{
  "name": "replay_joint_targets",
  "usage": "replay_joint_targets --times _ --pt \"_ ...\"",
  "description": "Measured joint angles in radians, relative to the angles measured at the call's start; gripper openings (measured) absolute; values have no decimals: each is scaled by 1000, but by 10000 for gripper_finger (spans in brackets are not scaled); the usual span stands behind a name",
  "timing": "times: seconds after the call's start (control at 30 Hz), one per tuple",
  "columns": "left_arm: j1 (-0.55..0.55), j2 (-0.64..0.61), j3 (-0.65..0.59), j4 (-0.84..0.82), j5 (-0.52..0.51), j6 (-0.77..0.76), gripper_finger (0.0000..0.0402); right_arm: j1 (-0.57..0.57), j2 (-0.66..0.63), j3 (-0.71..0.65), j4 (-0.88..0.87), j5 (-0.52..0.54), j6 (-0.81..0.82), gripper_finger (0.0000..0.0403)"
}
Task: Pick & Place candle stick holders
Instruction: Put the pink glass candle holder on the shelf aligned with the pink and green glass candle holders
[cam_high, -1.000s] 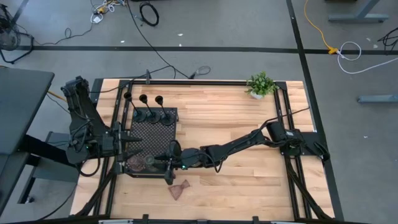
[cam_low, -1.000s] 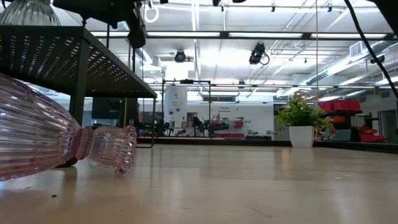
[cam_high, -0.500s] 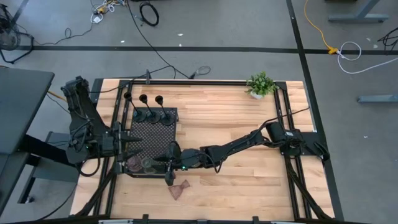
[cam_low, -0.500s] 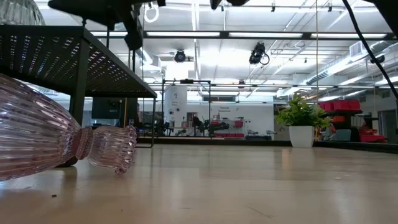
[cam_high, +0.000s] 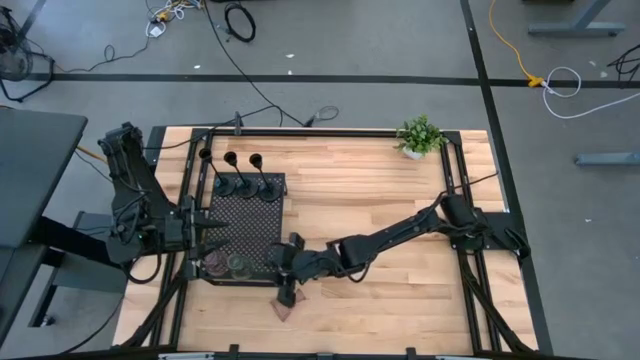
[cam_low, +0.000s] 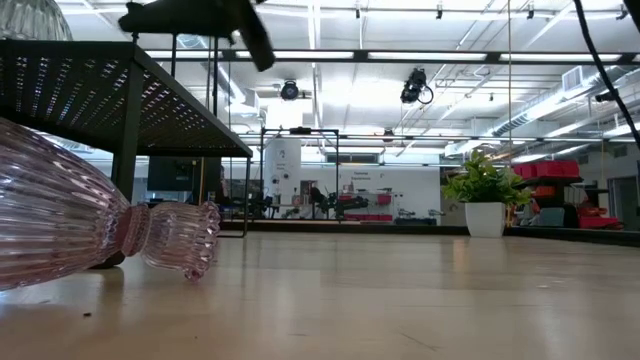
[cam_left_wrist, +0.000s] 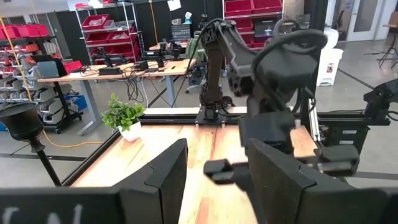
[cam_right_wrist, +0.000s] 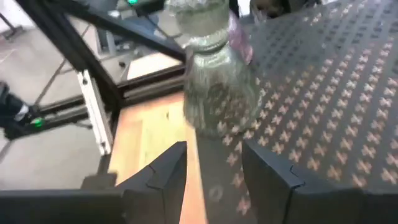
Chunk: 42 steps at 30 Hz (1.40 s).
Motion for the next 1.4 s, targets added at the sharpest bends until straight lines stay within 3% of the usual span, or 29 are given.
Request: replay_joint_targets --times 0.2,0.43,0.83,1.07,1.23,1.4 --pt "0 0 0 1 7 4 172 68 -27 0 -169 -13 49 152" --pt "0 0 0 1 11 0 172 126 -19 0 -281 -128 133 152" --pt "0 0 0 0 15 -19 172 152 66 -1 -340 -110 62 156" --pt "0 0 0 0 16 -18 172 138 88 1 -332 -52 -31 197" --pt "0 0 0 -8 24 -17 172 130 122 2 -305 -106 -53 235" --pt "0 0 0 -21 24 -18 172 116 126 2 -293 -93 -78 260"
